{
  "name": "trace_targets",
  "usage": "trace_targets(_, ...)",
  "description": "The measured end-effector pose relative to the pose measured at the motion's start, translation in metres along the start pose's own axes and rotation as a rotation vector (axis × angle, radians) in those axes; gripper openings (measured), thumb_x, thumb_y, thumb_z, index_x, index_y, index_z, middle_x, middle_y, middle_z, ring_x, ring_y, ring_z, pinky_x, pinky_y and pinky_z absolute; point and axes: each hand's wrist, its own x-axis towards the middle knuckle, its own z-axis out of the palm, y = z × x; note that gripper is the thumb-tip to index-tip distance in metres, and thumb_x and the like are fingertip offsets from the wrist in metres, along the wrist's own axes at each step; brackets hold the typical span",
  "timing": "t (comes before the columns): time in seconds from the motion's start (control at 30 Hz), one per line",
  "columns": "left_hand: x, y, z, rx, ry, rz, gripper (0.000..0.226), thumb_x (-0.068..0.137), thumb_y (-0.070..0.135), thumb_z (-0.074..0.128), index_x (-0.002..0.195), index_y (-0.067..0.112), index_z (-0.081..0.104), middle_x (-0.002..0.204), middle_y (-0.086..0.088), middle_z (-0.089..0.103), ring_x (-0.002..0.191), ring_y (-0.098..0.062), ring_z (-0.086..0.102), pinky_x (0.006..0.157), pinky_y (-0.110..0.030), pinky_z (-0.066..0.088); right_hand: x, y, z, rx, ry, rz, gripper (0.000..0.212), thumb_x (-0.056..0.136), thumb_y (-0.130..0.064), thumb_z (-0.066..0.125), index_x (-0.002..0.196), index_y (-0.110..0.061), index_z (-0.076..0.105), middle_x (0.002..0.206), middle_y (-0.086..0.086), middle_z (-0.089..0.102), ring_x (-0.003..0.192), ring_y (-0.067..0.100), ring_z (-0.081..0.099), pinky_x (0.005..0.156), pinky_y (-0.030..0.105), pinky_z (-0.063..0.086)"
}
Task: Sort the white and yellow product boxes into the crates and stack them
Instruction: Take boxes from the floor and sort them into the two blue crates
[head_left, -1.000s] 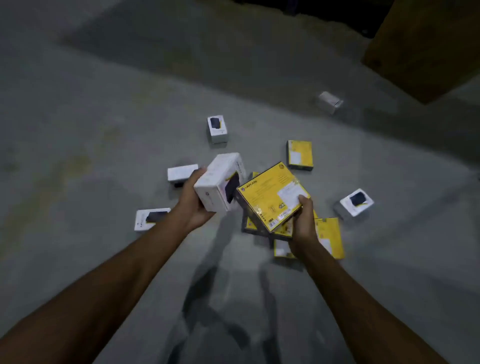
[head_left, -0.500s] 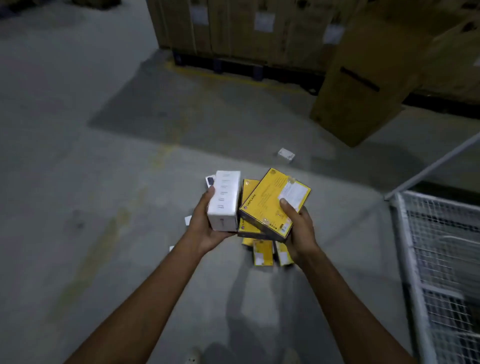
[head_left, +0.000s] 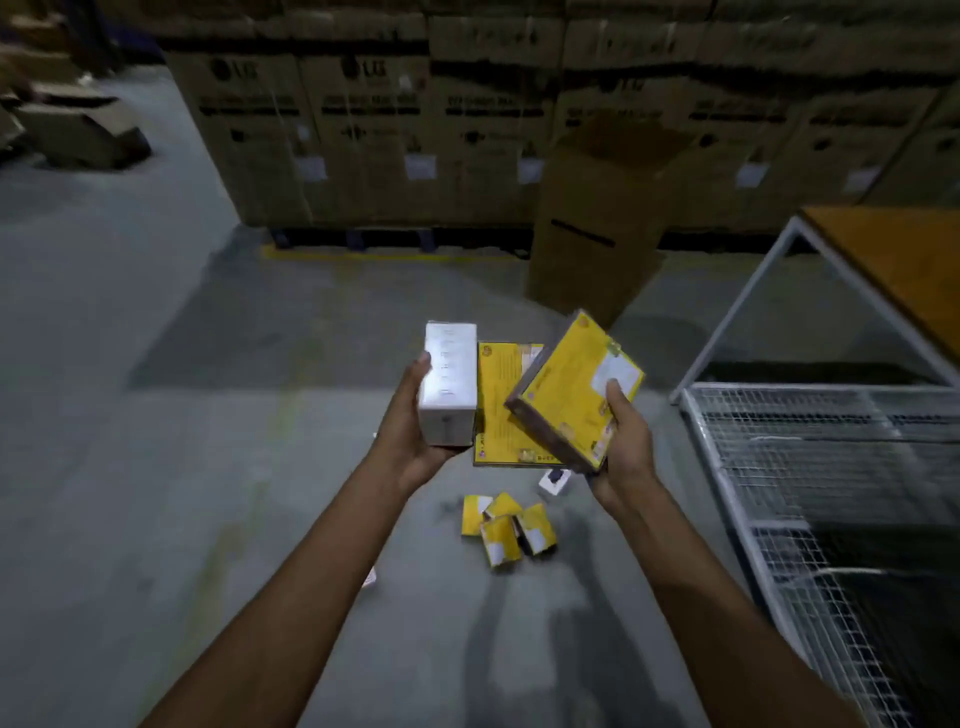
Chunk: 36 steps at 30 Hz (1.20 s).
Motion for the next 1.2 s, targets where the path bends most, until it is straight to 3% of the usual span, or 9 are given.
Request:
trace_targets(0.07, 0.004, -0.002, 0.012, -0.022, -0.051, -0.033, 0.06, 0.082, 0.058, 0.062, 0.127, 0.019, 0.063, 0.13, -0.012, 0.058, 0.104, -0.029, 0.06, 0.09, -0.043, 0.045, -0.007, -0.009, -0.01, 0.074, -0.001, 0.002, 0.047, 0.101, -0.045, 0.044, 0.127, -0.011, 0.064, 0.121, 0.013, 0.071, 0.108, 0.032, 0.069, 0.099, 0.048, 0.05)
trace_targets(0.17, 0.007, -0.013, 0.035, -0.084, -0.129, -0.101, 0.052, 0.09, 0.056, 0.051, 0.116, 0.016, 0.071, 0.12, -0.012, 0.067, 0.098, -0.029, 0.068, 0.083, -0.043, 0.056, -0.015, -0.017, -0.029, 0.134, 0.014, 0.009, 0.056, 0.097, -0.054, 0.047, 0.129, -0.012, 0.065, 0.132, 0.015, 0.064, 0.102, 0.033, 0.069, 0.092, 0.049, 0.048)
trace_targets(0.27, 0.015, -0.031, 0.051, -0.15, -0.176, -0.156, 0.055, 0.088, 0.056, 0.053, 0.122, 0.017, 0.069, 0.124, -0.013, 0.066, 0.103, -0.03, 0.067, 0.091, -0.046, 0.052, -0.019, -0.029, -0.049, 0.268, 0.048, 0.022, 0.057, 0.095, -0.051, 0.05, 0.137, -0.014, 0.059, 0.138, 0.015, 0.06, 0.106, 0.034, 0.065, 0.107, 0.052, 0.042)
trace_targets(0.5, 0.044, -0.073, 0.099, -0.158, -0.218, -0.261, 0.069, 0.085, 0.06, 0.059, 0.143, 0.021, 0.05, 0.13, -0.009, 0.058, 0.116, -0.028, 0.056, 0.107, -0.049, 0.036, -0.029, -0.067, -0.1, 0.344, 0.024, -0.032, 0.051, 0.091, -0.049, 0.055, 0.128, -0.015, 0.065, 0.118, 0.012, 0.069, 0.09, 0.03, 0.071, 0.082, 0.048, 0.057)
trace_targets(0.63, 0.063, -0.093, 0.148, -0.146, -0.247, -0.258, 0.071, 0.081, 0.054, 0.066, 0.141, 0.021, 0.051, 0.12, -0.01, 0.063, 0.104, -0.026, 0.062, 0.098, -0.045, 0.044, -0.027, -0.101, -0.136, 0.333, 0.058, -0.045, 0.052, 0.092, -0.052, 0.054, 0.127, -0.015, 0.065, 0.113, 0.013, 0.071, 0.091, 0.031, 0.071, 0.09, 0.052, 0.053)
trace_targets(0.8, 0.086, -0.126, 0.225, -0.102, -0.269, -0.24, 0.065, 0.083, 0.055, 0.062, 0.138, 0.021, 0.055, 0.123, -0.011, 0.063, 0.104, -0.027, 0.062, 0.11, -0.046, 0.033, -0.019, -0.161, -0.19, 0.338, 0.053, -0.08, 0.058, 0.086, -0.052, 0.058, 0.131, -0.015, 0.064, 0.123, 0.015, 0.068, 0.102, 0.035, 0.068, 0.103, 0.058, 0.043)
trace_targets(0.97, 0.102, -0.174, 0.308, 0.286, -0.258, -0.098, 0.053, 0.089, 0.054, 0.054, 0.129, 0.021, 0.061, 0.114, -0.005, 0.073, 0.089, -0.021, 0.071, 0.08, -0.038, 0.053, -0.019, -0.218, -0.25, 0.273, 0.091, -0.168, 0.092, 0.063, -0.043, 0.09, 0.142, -0.012, 0.054, 0.139, 0.018, 0.058, 0.131, 0.037, 0.053, 0.114, 0.06, 0.033)
trace_targets(1.1, 0.108, -0.219, 0.369, 0.488, -0.337, 0.073, 0.06, 0.076, 0.05, 0.07, 0.127, 0.02, 0.059, 0.115, -0.01, 0.072, 0.098, -0.026, 0.07, 0.064, -0.035, 0.057, -0.031, -0.258, -0.291, 0.156, 0.326, -0.335, 0.085, 0.063, -0.028, 0.089, 0.139, -0.011, 0.054, 0.128, 0.018, 0.065, 0.116, 0.038, 0.064, 0.088, 0.057, 0.055)
trace_targets(1.2, 0.118, -0.247, 0.407, 0.565, -0.422, 0.137, 0.068, 0.066, 0.054, 0.073, 0.123, 0.018, 0.059, 0.114, -0.01, 0.072, 0.101, -0.027, 0.071, 0.071, -0.041, 0.057, -0.049, -0.285, -0.319, 0.111, 0.444, -0.46, 0.065, 0.069, -0.021, 0.078, 0.131, -0.016, 0.058, 0.119, 0.014, 0.071, 0.107, 0.037, 0.069, 0.076, 0.051, 0.06)
